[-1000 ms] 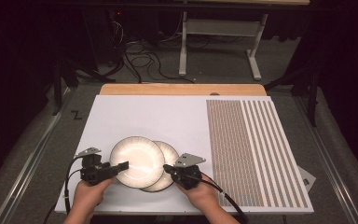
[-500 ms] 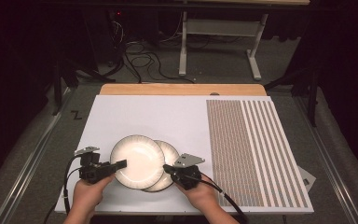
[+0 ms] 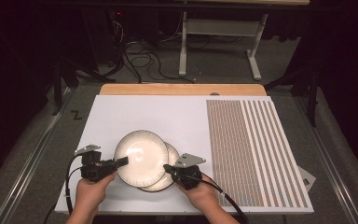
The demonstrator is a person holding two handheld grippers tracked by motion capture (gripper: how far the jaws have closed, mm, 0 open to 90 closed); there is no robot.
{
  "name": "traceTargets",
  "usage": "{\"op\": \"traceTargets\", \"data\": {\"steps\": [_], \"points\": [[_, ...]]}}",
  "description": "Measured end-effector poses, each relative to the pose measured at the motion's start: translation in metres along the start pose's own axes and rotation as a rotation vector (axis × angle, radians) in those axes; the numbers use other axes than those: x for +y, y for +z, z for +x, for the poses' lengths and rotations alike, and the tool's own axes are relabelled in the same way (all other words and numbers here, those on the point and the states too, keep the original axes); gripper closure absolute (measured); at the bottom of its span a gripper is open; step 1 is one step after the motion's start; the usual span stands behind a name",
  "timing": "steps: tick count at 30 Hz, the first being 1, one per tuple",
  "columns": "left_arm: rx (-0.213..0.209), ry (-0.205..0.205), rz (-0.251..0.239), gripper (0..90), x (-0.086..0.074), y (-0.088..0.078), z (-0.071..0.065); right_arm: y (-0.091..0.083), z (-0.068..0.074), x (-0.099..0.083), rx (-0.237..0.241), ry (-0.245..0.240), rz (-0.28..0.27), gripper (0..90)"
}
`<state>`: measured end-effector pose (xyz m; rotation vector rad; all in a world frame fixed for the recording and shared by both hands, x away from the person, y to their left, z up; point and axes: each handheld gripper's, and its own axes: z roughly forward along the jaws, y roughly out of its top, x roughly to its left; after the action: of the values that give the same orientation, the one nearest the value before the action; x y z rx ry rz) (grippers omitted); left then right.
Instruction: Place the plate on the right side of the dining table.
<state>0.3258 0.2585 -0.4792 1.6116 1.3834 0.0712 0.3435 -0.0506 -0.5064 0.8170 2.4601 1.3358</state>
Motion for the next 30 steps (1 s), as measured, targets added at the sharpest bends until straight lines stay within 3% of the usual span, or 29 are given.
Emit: {"op": "traceTargets", "data": {"steps": [8,17,23,30], "points": [[-0.022,0.016,-0.038,78.1,-0.002,-0.001,-0.002,-0.008,-0.002,0.003,0.006,0.006,-0.030,90.0],[-0.023,0.057,-0.072,79.2,-0.003,-0.003,-0.007,-0.034,-0.014,0.007,-0.013,0.032,-0.088,90.0],[-0.034,0.116,-0.090,79.4,-0.004,-0.003,-0.011,-0.052,-0.026,0.008,-0.037,0.051,-0.126,90.0],[-0.036,0.153,-0.108,79.7,-0.005,-0.004,-0.014,-0.068,-0.031,0.007,-0.067,0.022,-0.120,90.0]]}}
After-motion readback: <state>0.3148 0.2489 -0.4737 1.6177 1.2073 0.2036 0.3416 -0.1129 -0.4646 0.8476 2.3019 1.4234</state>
